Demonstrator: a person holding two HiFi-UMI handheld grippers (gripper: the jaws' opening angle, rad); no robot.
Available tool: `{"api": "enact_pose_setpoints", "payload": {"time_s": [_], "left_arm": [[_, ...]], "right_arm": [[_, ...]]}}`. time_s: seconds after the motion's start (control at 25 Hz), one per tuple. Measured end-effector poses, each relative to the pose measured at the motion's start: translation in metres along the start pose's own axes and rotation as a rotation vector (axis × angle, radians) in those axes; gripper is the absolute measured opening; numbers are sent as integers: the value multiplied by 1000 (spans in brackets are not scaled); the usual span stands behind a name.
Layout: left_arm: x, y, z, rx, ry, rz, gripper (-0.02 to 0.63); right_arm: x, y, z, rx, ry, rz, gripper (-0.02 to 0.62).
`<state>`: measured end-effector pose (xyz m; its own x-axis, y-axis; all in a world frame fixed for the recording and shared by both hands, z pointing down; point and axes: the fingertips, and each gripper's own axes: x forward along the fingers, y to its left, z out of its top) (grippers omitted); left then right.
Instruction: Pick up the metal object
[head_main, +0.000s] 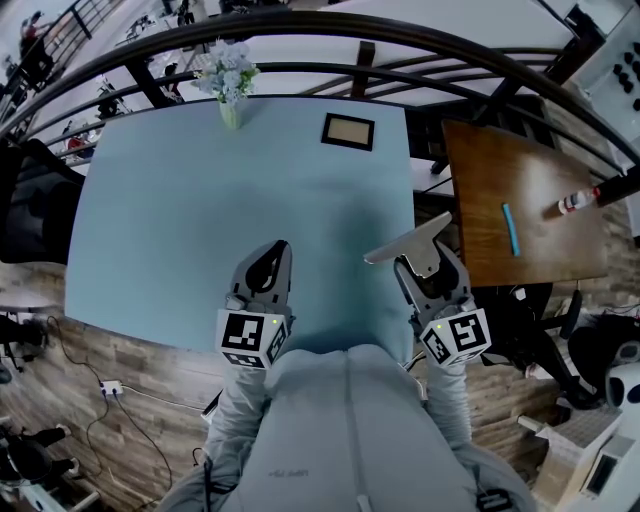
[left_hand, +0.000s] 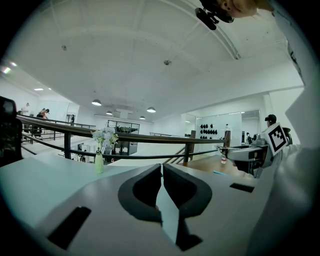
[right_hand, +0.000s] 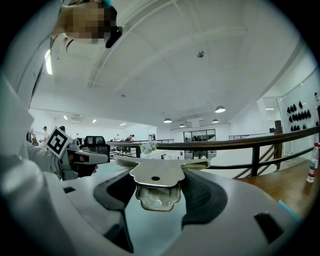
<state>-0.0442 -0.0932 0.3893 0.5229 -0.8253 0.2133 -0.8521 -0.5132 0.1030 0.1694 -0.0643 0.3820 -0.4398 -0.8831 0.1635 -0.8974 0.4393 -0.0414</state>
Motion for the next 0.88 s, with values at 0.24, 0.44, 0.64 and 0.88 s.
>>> {"api": "enact_pose_setpoints", "payload": {"time_s": [0.24, 0.44, 0.64, 0.88], "left_arm": [[0, 5, -1, -1, 0, 2, 37], [-1, 7, 0, -1, -3, 7, 37], [0, 9, 0, 0, -1, 9, 37], [-1, 7, -3, 0, 3, 17, 37]], "right_arm": [[2, -1, -1, 13, -7, -21, 298], [2, -1, -1, 15, -3, -20, 298], [4, -1, -2, 8, 1, -10, 298], [6, -1, -3, 4, 1, 3, 298]]}}
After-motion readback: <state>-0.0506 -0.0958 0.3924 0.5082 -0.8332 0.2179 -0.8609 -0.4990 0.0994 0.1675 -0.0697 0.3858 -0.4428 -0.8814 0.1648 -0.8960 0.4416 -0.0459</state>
